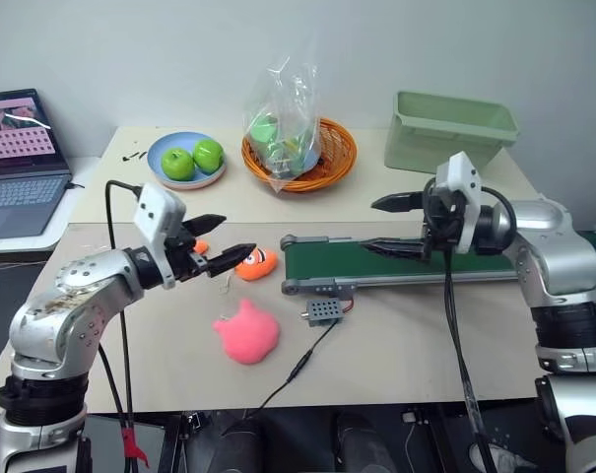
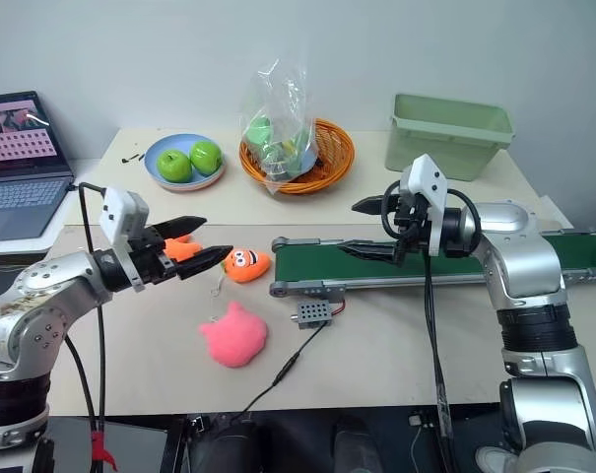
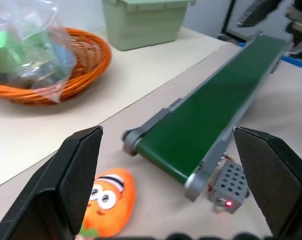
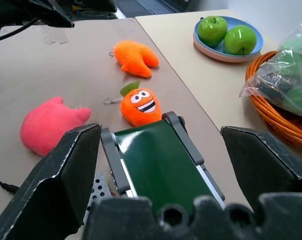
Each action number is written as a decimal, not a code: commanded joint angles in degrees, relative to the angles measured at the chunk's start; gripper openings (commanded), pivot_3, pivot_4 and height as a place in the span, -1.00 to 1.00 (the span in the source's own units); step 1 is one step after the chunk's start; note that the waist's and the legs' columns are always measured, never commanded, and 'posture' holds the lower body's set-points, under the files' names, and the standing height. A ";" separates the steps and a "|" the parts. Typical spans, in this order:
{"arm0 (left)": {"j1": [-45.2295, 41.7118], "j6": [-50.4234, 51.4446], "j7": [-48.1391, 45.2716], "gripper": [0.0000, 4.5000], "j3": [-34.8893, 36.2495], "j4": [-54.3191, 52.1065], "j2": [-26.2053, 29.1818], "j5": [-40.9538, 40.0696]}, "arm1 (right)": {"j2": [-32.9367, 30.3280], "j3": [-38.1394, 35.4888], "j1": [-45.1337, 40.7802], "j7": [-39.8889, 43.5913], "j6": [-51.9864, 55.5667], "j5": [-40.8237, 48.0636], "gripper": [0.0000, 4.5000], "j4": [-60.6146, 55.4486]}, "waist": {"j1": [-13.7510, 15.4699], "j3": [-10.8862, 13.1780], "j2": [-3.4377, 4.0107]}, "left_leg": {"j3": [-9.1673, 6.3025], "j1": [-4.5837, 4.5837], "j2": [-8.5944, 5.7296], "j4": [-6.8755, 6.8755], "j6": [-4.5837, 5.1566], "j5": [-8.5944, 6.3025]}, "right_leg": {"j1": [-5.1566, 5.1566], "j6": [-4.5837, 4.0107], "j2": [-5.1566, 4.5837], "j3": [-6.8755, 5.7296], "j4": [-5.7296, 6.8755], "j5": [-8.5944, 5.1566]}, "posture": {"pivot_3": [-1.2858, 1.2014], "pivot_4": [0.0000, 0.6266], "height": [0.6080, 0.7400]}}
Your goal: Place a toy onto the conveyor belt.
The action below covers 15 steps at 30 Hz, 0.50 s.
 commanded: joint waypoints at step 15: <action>6.02 15.31 31.46 0.98 35.37 17.61 -12.43 -24.16 | 2.06 1.55 -5.28 2.87 -4.26 -2.21 1.00 4.89 | 0.10 0.00 -0.01 | -0.14 0.02 0.00 -0.01 -0.01 0.00 | -0.01 -0.01 -0.05 -0.02 0.03 0.01 | 0.03 -0.52 1.00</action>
